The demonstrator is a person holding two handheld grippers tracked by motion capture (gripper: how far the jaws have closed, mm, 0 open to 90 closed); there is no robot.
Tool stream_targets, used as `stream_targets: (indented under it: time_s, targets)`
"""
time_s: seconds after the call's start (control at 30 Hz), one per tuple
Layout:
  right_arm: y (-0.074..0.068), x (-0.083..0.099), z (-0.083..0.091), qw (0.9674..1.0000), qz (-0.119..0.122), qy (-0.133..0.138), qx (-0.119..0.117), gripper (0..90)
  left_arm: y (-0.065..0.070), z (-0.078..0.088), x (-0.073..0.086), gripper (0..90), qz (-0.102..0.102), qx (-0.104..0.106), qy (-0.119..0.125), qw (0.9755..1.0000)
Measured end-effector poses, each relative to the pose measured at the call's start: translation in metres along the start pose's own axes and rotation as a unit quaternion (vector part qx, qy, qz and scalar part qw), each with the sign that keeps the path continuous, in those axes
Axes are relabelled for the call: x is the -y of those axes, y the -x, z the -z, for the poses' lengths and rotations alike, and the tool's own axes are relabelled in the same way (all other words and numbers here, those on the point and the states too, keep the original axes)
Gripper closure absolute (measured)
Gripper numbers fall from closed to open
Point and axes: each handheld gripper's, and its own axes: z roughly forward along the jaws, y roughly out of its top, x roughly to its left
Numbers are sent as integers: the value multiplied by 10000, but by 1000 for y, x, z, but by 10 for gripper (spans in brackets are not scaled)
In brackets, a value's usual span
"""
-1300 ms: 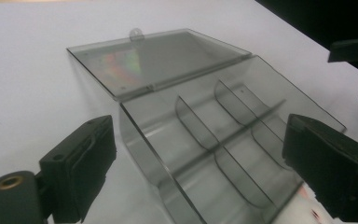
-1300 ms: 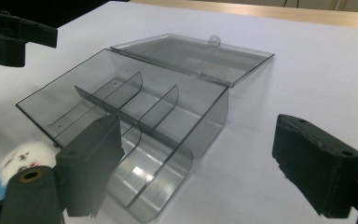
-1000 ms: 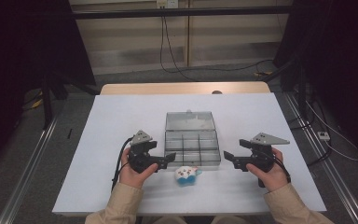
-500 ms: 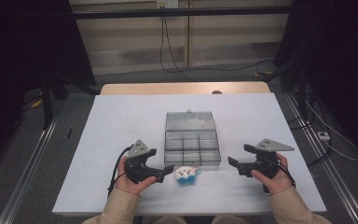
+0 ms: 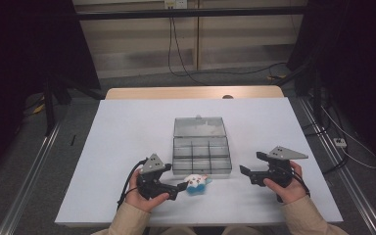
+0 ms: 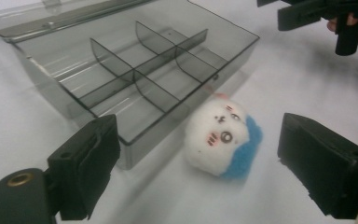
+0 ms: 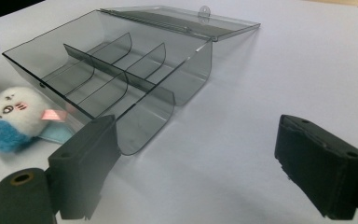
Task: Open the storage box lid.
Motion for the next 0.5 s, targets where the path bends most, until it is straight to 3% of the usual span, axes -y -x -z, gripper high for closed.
stream_targets:
  time_s: [0.17,0.5]
  targets:
    - [1,0,1,10000,-10,22,15,131,6,-7,3,163,-115,52,-167,9998]
    - [2,0,0,10000,-34,1,37,134,11,-18,4,203,-172,73,-247,9995]
